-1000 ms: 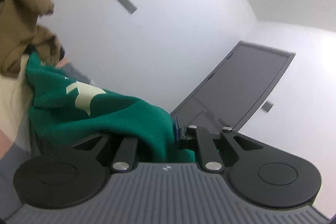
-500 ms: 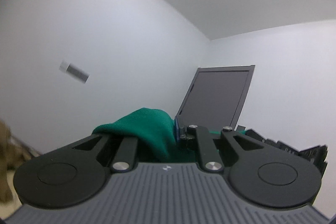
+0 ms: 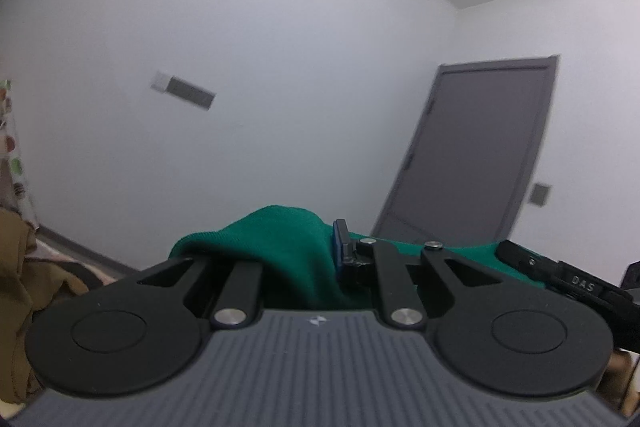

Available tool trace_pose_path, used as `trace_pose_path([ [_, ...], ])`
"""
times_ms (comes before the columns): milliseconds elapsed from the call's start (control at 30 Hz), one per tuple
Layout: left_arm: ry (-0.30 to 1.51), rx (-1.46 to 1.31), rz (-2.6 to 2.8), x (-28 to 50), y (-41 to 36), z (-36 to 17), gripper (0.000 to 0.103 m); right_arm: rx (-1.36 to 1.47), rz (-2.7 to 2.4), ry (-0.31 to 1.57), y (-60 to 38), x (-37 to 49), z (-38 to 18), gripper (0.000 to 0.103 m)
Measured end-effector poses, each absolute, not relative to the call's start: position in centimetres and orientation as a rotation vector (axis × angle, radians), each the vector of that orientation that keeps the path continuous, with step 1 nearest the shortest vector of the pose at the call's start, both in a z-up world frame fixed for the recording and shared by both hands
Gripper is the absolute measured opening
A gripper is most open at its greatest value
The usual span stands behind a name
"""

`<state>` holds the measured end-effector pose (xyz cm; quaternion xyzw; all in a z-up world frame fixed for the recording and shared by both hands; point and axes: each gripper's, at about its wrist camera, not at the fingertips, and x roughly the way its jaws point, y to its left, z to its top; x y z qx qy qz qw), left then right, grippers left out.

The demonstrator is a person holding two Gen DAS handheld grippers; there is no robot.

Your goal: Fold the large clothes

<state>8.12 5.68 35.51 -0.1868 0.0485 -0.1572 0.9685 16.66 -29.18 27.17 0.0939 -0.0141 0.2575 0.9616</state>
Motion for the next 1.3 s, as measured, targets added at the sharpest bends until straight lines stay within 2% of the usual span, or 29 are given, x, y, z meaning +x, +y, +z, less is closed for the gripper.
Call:
trace_pose_path([
  [167, 0.145, -0.396, -0.275, 17.8, 6.2, 26.7, 0.017, 0.146, 0.462, -0.005, -27.6, 24.6, 20.2, 0.009],
  [533, 0.343, -0.332, -0.167, 36.1, 7.8, 2.4, 0.017, 0.074, 0.401, 0.102, -23.7, 40.6, -1.3, 0.009],
  [633, 0.389, -0.302, -0.156, 38.8, 7.9, -1.4, 0.017, 0.066, 0.382, 0.169, -23.3, 43.0, -5.5, 0.009],
  [767, 0.433, -0.283, -0.148, 41.8, 8.0, -3.8, 0.019, 0.076, 0.359, 0.267, -23.3, 46.0, -9.0, 0.01],
  [1000, 0.527, -0.255, -0.106, 44.7, 7.1, -6.2, 0.021, 0.072, 0.344, 0.424, -23.1, 48.6, -12.1, 0.011],
  [1033, 0.532, -0.269, -0.109, 44.8, 7.3, -6.2, 0.023, 0.079, 0.346, 0.428, -23.2, 48.6, -12.2, 0.011],
  [1067, 0.54, -0.279, -0.123, 44.6, 7.3, -6.0, 0.034, 0.078, 0.346, 0.425, -23.2, 48.3, -12.0, 0.011],
  [1100, 0.553, -0.283, -0.145, 44.3, 7.2, -5.7, 0.052, 0.075, 0.346, 0.422, -23.8, 48.0, -12.2, 0.011],
  [1167, 0.587, -0.269, -0.169, 43.8, 6.9, -5.0, 0.066, 0.073, 0.351, 0.418, -24.2, 47.0, -12.1, 0.011],
  [1233, 0.59, -0.241, -0.161, 42.2, 6.3, -3.9, 0.071, 0.09, 0.34, 0.422, -24.7, 46.0, -11.1, 0.016],
  [1300, 0.582, -0.239, -0.154, 40.3, 6.2, -2.6, 0.073, 0.113, 0.337, 0.421, -25.3, 44.6, -10.4, 0.036],
])
